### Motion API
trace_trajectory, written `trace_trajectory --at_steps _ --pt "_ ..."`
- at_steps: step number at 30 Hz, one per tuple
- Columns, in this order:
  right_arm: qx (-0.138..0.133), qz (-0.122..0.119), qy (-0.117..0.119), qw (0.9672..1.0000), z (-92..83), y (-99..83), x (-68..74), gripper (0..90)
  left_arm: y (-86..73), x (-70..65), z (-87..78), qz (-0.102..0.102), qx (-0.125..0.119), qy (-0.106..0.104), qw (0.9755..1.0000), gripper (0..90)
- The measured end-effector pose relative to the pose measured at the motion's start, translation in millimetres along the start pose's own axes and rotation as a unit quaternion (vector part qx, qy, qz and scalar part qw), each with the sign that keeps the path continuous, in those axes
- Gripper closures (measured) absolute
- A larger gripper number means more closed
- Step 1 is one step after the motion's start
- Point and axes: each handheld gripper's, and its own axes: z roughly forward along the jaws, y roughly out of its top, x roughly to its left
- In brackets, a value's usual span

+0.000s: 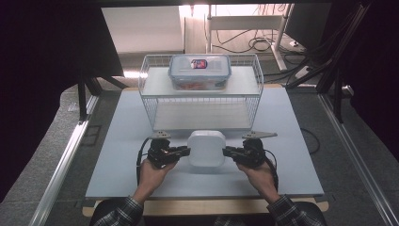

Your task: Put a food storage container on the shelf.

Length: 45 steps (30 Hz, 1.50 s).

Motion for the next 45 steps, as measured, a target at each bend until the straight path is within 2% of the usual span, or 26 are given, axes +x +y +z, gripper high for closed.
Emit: trace_trajectory --at_steps 9,16,24,30,37,45 --pt "-0.030 -0.018 0.008 0.9993 -9.3 15.3 5.5 79.3 17.9 -3.8 -12.1 0.019 -0.015 0.007 0.9997 78.2" --pt "-0.049 -0.034 0.006 0.9982 -15.8 34.6 10.6 79.4 35.9 -7.5 -23.1 0.034 -0.027 0.021 0.9988 77.9" --pt "-0.067 -0.052 0.006 0.9964 -22.0 59.7 17.2 79.6 56.8 -9.4 -37.4 0.041 -0.043 0.033 0.9977 77.6" --pt "-0.076 -0.058 0.011 0.9953 -26.6 80.3 19.8 79.6 71.5 -11.3 -46.2 0.041 -0.060 0.038 0.9967 77.4" --pt "-0.088 -0.062 0.017 0.9940 -33.4 101.4 17.9 79.5 92.5 -16.7 -55.9 0.054 -0.082 0.044 0.9942 77.5" --pt "-0.104 -0.063 0.017 0.9924 -42.2 120.5 16.3 79.4 114.2 -20.2 -63.5 0.064 -0.093 0.043 0.9926 77.7"
